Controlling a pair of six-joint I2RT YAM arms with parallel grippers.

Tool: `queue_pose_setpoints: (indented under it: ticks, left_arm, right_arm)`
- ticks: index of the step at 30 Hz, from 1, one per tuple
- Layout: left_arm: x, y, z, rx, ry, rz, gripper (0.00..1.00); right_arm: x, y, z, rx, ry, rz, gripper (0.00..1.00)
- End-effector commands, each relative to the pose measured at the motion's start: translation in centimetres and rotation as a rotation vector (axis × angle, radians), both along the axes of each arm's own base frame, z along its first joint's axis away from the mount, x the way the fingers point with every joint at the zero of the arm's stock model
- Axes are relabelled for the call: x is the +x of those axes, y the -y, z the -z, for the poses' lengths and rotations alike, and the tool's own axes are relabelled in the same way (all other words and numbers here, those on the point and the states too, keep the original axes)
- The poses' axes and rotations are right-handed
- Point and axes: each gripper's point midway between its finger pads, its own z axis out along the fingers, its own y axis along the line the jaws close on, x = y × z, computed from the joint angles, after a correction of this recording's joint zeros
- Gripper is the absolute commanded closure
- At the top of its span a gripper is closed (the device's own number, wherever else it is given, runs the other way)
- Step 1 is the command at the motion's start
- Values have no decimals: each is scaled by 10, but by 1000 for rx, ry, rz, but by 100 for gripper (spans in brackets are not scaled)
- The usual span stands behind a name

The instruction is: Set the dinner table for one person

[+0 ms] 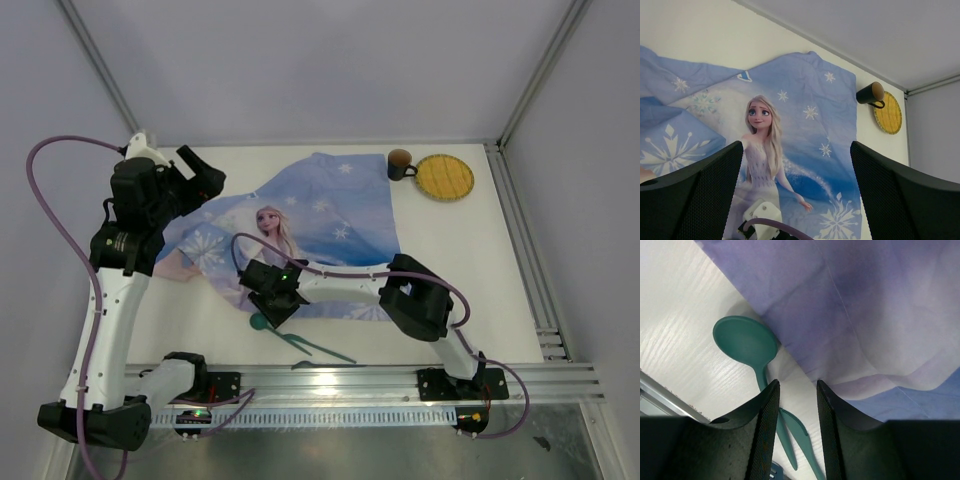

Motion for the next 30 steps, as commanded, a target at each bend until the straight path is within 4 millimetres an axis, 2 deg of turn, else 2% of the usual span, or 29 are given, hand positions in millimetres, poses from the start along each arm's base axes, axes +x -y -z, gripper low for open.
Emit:
queue_pose_setpoints:
  ticks: [1,9,20,23,27,30]
  left_arm:
    - [0,-1,-21,7,69,1,9]
    - [-2,-2,-16,12,57,1,9]
    - [-1,2,-10,0,48,14,9]
    - [1,4,-8,-10,47,19,9]
    - [1,4,-7,-13,45,19,9]
    - [1,5,-7,-15,46,25,9]
  right_arm:
    - [-21,-8,-8,36,-49,-90,60]
    - [-29,-17,-3,48,-87,-89,60]
    - [-34,-10,-3,26,-73,-75,60]
    - [-28,-5,-10,20,-27,-36,59]
    - [-2,1,-30,38,109,76,57]
    - [7,2,-42,53,164,114,54]
